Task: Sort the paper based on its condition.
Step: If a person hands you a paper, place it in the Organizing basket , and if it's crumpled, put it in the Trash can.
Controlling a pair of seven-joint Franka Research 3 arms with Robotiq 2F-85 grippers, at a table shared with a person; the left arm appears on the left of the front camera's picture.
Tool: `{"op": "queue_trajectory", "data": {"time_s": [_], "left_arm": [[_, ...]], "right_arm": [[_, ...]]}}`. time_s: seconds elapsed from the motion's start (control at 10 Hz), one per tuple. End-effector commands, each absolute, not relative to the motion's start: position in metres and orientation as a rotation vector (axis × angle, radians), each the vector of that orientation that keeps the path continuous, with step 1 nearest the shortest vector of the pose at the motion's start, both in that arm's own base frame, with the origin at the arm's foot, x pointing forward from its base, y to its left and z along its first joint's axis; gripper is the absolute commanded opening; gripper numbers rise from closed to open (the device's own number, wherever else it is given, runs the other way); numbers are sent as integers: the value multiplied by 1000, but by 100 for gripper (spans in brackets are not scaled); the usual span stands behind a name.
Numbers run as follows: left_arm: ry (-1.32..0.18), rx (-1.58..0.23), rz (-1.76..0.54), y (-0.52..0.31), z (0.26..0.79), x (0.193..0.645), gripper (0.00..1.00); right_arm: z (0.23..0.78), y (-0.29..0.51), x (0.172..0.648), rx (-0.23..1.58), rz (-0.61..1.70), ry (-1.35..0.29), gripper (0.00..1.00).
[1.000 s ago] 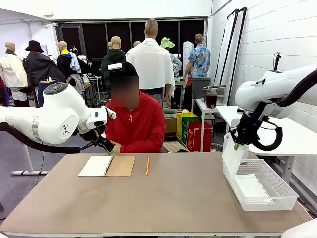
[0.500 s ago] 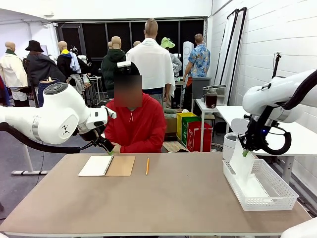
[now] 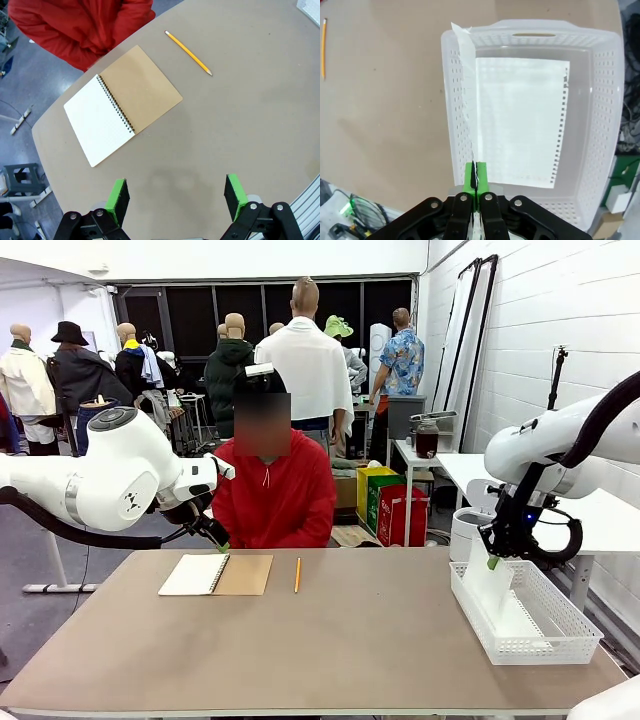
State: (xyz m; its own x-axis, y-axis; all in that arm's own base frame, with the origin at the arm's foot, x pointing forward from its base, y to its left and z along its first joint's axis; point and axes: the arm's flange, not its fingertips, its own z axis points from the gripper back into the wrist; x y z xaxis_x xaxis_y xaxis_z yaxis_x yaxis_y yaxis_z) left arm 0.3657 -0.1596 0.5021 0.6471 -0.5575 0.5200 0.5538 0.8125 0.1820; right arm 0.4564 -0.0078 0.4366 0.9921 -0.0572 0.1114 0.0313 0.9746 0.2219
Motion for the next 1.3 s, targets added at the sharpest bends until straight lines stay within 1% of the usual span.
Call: {"op": "queue_trajectory", "data": {"time_s": [0.0, 0.6, 0.9, 1.2], "left_arm": [[-597, 5, -638, -159, 501, 366, 100], [-597, 5, -638, -159, 501, 366, 100], [-597, 5, -638, -159, 501, 366, 100], [-597, 5, -638, -159, 501, 366, 100]], "right_arm": [[423, -5, 448, 237, -55, -118, 0], [387, -3, 440, 129, -172, -31, 0], [379, 4, 444, 32, -268, 24, 0], [369, 6, 450, -44, -361, 82, 54]]}}
